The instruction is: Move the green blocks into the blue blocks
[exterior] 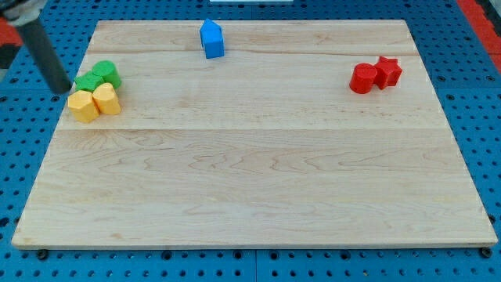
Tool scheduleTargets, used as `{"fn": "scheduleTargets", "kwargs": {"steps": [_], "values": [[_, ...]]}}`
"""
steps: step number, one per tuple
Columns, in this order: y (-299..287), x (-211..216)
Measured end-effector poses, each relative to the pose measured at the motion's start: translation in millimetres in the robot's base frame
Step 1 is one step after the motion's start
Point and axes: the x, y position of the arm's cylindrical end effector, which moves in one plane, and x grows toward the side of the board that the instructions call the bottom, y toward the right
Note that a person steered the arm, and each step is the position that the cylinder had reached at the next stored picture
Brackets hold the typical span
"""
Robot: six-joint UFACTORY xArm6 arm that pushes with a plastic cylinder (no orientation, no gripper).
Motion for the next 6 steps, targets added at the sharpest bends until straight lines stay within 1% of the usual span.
{"fn": "scheduleTargets", "kwargs": {"steps": [1, 2, 3, 4, 6], "values": [[0.5, 41.7], [3.9, 31.0], [6.4, -0.2], [21.5, -15.2], [24.5, -16.0]]}}
